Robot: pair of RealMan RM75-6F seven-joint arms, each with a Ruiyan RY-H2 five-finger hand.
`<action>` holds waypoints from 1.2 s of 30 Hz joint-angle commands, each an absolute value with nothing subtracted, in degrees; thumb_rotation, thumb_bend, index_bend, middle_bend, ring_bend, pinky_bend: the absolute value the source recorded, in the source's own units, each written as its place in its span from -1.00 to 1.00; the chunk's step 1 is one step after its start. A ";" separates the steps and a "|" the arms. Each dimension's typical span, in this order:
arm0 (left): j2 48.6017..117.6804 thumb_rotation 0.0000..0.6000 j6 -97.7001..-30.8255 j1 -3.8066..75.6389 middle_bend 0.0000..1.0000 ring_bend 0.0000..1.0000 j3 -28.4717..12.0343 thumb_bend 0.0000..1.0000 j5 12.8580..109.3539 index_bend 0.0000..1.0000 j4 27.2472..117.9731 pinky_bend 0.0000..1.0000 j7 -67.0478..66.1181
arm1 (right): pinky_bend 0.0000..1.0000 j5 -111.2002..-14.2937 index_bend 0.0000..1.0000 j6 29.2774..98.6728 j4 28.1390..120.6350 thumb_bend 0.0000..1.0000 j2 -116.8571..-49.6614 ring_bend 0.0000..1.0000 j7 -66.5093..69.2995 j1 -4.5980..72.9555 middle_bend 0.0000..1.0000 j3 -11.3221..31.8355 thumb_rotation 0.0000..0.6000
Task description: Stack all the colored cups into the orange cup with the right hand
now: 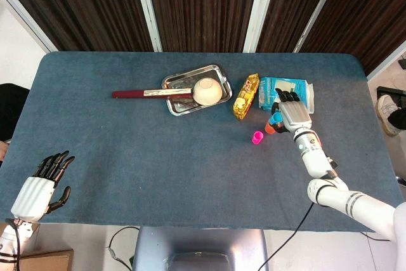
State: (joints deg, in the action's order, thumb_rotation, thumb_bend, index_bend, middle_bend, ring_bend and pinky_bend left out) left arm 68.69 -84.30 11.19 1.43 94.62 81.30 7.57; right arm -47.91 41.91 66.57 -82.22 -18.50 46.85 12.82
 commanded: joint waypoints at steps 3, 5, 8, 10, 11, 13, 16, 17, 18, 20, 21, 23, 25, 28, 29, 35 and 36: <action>68.66 1.00 -84.38 11.14 -1.00 -0.95 1.47 -0.01 94.64 -1.00 81.26 -0.77 7.60 | -1.00 -48.06 0.24 42.07 66.15 -0.14 -82.47 -1.00 -18.06 46.75 -0.94 12.61 1.00; 68.63 1.00 -84.30 11.15 -1.00 -0.95 1.47 -0.01 94.56 -1.00 81.30 -0.77 7.62 | -1.00 -48.23 0.23 41.99 65.95 -0.14 -82.58 -1.00 -18.08 46.76 -0.94 12.34 1.00; 68.62 1.00 -84.25 11.17 -1.00 -0.95 1.45 -0.01 94.50 -1.00 81.29 -0.77 7.68 | -1.00 -48.18 0.15 41.55 65.91 -0.13 -82.61 -1.00 -18.16 46.81 -0.94 11.99 1.00; 68.66 1.00 -84.39 11.19 -1.00 -0.95 1.44 -0.01 94.63 -1.00 81.25 -0.77 7.87 | -1.00 -47.85 0.01 40.98 66.02 -0.14 -82.45 -1.00 -18.52 46.92 -0.94 11.62 1.00; 68.67 1.00 -84.48 11.18 -1.00 -0.95 1.44 -0.01 94.69 -1.00 81.19 -0.77 7.95 | -1.00 -47.81 -0.10 40.93 66.05 -0.14 -82.42 -1.00 -18.62 46.95 -0.96 11.52 1.00; 68.67 1.00 -84.62 11.15 -1.00 -0.95 1.45 -0.02 94.77 -1.00 81.11 -0.77 8.01 | -1.00 -47.78 -0.22 40.99 66.24 -0.14 -82.32 -1.00 -18.61 46.91 -0.99 11.39 1.00; 68.65 1.00 -84.56 11.17 -1.00 -0.95 1.45 -0.02 94.71 -1.00 81.06 -0.77 8.16 | -1.00 -48.23 -0.42 41.42 67.11 -0.14 -81.76 -1.00 -18.29 46.68 -1.00 11.30 1.00; 68.64 1.00 -84.52 11.18 -1.00 -0.95 1.45 -0.02 94.67 -1.00 81.05 -0.77 8.16 | -1.00 -48.51 -0.46 41.68 67.57 -0.14 -81.48 -1.00 -18.09 46.54 -1.00 11.30 1.00; 68.62 1.00 -84.46 11.20 -1.00 -0.95 1.45 -0.02 94.63 -1.00 81.06 -0.77 8.18 | -1.00 -49.04 -0.49 42.02 68.56 -0.14 -80.93 -1.00 -17.63 46.27 -1.00 11.31 1.00; 68.58 1.00 -84.47 11.19 -1.00 -0.95 1.45 -0.03 94.61 -1.00 81.08 -0.77 8.19 | -1.00 -50.65 -0.49 42.80 71.06 -0.13 -79.65 -1.00 -16.67 45.63 -1.00 11.19 1.00; 68.56 1.00 -84.51 11.17 -1.00 -0.95 1.46 -0.03 94.64 -1.00 81.15 -0.77 8.14 | -1.00 -52.31 -0.49 43.65 73.15 -0.13 -78.63 -1.00 -16.16 45.06 -1.00 10.88 1.00; 68.60 1.00 -84.46 11.19 -1.00 -0.95 1.48 -0.03 94.65 -1.00 81.14 -0.77 8.07 | -1.00 -55.58 -0.49 45.18 77.12 -0.13 -76.82 -1.00 -15.61 43.96 -1.00 9.87 1.00; 68.65 1.00 -84.38 11.24 -1.00 -0.95 1.55 -0.03 94.76 -1.00 81.21 -0.77 7.94 | -1.00 -58.08 -0.48 46.19 79.84 -0.13 -75.59 -1.00 -16.19 43.24 -1.00 8.58 1.00; 68.77 1.00 -84.18 11.36 -1.00 -0.95 1.69 -0.03 94.99 -1.00 81.29 -0.77 7.67 | -1.00 -60.26 -0.45 47.27 82.07 -0.14 -75.14 -1.00 -17.89 42.70 -1.00 6.94 1.00; 68.80 1.00 -84.16 11.38 -1.00 -0.95 1.73 -0.03 95.05 -1.00 81.33 -0.77 7.60 | -1.00 -60.45 -0.44 47.31 82.20 -0.14 -75.34 -1.00 -18.32 42.68 -1.00 6.62 1.00; 68.88 1.00 -84.83 11.28 -1.00 -0.95 1.71 -0.03 95.43 -1.00 81.12 -0.77 7.86 | -1.00 -59.57 -0.35 46.99 78.81 -0.14 -79.07 -1.00 -20.16 43.13 -1.00 5.96 1.00; 68.82 1.00 -84.96 11.23 -1.00 -0.95 1.68 -0.03 95.40 -1.00 81.07 -0.77 8.01 | -1.00 -59.26 -0.34 46.79 77.88 -0.14 -79.82 -1.00 -20.27 43.26 -1.00 5.99 1.00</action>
State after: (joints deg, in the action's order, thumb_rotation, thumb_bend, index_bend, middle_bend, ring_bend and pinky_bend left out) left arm 68.84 -84.94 11.25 1.70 95.41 81.09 8.00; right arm -59.78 47.00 79.19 -78.61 -19.86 43.08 6.10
